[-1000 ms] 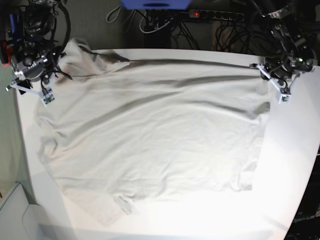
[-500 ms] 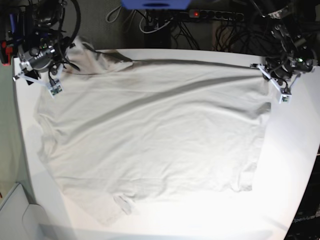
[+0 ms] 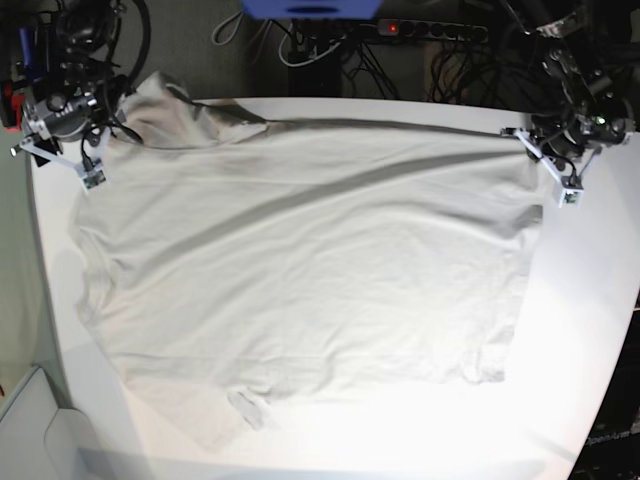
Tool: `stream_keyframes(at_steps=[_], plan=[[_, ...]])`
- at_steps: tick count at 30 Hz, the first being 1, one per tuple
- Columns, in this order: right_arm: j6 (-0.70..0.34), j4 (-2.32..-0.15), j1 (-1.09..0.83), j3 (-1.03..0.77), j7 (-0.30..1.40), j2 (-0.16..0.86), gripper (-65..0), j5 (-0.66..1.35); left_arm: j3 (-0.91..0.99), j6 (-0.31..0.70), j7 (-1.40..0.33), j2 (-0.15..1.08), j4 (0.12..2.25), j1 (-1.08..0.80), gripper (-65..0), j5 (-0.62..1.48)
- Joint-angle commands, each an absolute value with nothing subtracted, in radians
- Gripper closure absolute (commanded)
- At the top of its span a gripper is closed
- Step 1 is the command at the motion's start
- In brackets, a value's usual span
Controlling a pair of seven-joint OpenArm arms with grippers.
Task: Layout the t-shirt on the table in an organized manner, then fold the t-shirt properly
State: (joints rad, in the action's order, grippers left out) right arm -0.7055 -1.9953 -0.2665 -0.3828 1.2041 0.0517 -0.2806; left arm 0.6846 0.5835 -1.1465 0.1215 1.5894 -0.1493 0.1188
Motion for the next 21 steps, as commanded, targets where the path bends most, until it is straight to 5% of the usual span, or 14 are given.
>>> stream_keyframes(at_steps=[1,21], plan=[[-0.698,-2.009,-0.266,-0.384,1.199,0.056,-41.8,-0.286,0.687,0.578,-1.176,0.131,1.590,-0.151,-0.4,0.084],[-0.698,-1.988,-0.318,-0.377,1.193,-0.018,-41.9,-0.211,0.687,0.578,-1.170,0.134,1.590,-0.151,-0.4,0.084]])
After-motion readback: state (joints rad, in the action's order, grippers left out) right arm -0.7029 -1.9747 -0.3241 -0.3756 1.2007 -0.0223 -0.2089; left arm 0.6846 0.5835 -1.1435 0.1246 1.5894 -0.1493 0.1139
